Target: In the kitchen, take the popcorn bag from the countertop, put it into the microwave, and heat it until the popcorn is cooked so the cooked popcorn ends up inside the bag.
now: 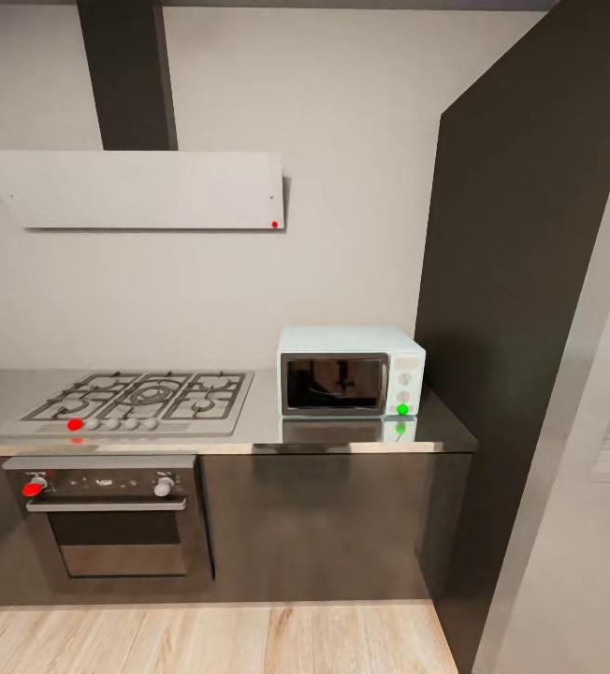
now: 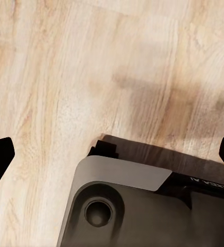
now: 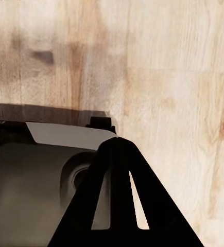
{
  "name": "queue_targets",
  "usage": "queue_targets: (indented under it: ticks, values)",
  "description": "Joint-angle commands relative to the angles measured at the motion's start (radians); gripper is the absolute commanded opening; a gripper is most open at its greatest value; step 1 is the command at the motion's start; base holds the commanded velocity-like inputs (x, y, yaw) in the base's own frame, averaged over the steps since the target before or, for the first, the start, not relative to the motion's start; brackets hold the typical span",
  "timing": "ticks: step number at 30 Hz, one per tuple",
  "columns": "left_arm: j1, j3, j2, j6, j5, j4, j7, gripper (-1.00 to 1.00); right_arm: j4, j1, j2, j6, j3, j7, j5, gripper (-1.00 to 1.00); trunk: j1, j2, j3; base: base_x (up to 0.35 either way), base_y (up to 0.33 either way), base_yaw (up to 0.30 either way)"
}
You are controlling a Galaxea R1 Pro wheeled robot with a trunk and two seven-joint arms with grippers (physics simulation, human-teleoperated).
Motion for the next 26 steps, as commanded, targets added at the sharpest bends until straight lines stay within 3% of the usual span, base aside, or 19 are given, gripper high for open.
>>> queue_targets:
  ticks: [1, 14, 18, 22, 26]
  values:
    - [-0.001, -0.008, 0.000, -0.002, 0.007, 0.000, 0.004, 1.00, 0.003, -0.001, 0.000, -0.005, -0.009, 0.002, 0.006, -1.00, 0.000, -0.001, -0.001, 0.000, 0.000, 0.000]
    - [-0.001, -0.008, 0.000, -0.002, 0.007, 0.000, 0.004, 1.00, 0.002, -0.001, 0.000, -0.007, -0.009, 0.002, 0.006, -1.00, 0.000, -0.001, -0.001, 0.000, 0.000, 0.000]
    - [-0.001, -0.007, 0.001, -0.002, 0.008, 0.000, 0.004, 1.00, 0.000, -0.001, -0.011, -0.049, -0.013, 0.001, -0.001, -1.00, 0.000, -0.001, -0.001, 0.000, 0.000, 0.000]
    - [-0.001, -0.006, 0.001, -0.002, 0.010, 0.000, 0.004, 1.00, 0.005, -0.001, 0.018, -0.053, -0.004, 0.003, 0.035, -1.00, 0.000, -0.001, -0.001, 0.000, 0.000, 0.000]
    - [-0.001, -0.005, 0.000, -0.002, 0.010, 0.000, 0.004, 1.00, 0.005, -0.001, 0.025, -0.057, -0.004, 0.002, 0.064, -1.00, 0.000, -0.001, -0.001, 0.000, 0.000, 0.000]
